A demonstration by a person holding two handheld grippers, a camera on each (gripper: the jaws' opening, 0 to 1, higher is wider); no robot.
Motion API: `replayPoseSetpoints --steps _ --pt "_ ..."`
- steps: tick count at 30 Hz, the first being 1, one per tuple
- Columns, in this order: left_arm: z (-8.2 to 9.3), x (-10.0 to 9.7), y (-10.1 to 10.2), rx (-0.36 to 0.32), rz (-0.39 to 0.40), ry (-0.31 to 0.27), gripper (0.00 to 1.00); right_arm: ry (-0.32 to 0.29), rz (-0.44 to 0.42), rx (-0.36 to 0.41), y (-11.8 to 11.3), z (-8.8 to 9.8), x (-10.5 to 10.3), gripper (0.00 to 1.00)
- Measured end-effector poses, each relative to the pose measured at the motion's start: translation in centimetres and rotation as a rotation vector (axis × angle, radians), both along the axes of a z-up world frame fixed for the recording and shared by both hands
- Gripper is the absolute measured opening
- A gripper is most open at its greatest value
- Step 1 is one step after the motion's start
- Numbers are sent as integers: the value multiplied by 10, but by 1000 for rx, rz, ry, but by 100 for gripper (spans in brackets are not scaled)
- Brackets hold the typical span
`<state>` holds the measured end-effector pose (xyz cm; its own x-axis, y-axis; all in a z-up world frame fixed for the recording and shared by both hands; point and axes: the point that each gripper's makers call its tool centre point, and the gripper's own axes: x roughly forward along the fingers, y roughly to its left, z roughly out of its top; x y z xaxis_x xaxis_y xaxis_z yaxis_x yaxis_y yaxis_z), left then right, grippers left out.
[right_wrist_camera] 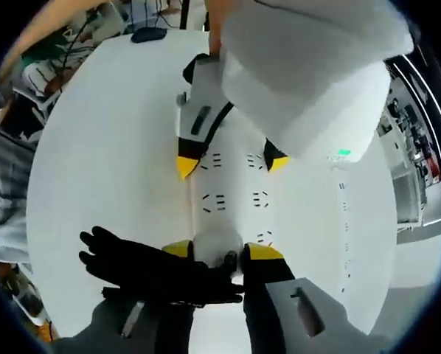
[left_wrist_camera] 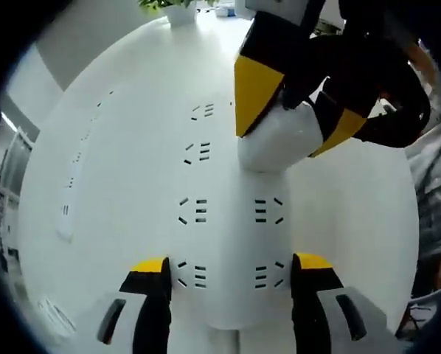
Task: Straighten the power strip on the desk, plug the charger into it
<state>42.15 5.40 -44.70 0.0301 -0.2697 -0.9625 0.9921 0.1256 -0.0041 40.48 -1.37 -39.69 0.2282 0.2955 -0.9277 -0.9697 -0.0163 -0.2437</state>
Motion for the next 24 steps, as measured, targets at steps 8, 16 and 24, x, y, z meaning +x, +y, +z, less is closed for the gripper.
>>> replayPoseSetpoints --steps 8,16,24 --pt "0 1 1 -7 7 2 66 -55 -3 -5 -1 0 2 22" --pt "0 0 0 -38 14 0 68 -79 -4 75 0 3 3 22" --pt "-1 0 -11 -132 35 -5 76 -90 10 110 2 3 3 23"
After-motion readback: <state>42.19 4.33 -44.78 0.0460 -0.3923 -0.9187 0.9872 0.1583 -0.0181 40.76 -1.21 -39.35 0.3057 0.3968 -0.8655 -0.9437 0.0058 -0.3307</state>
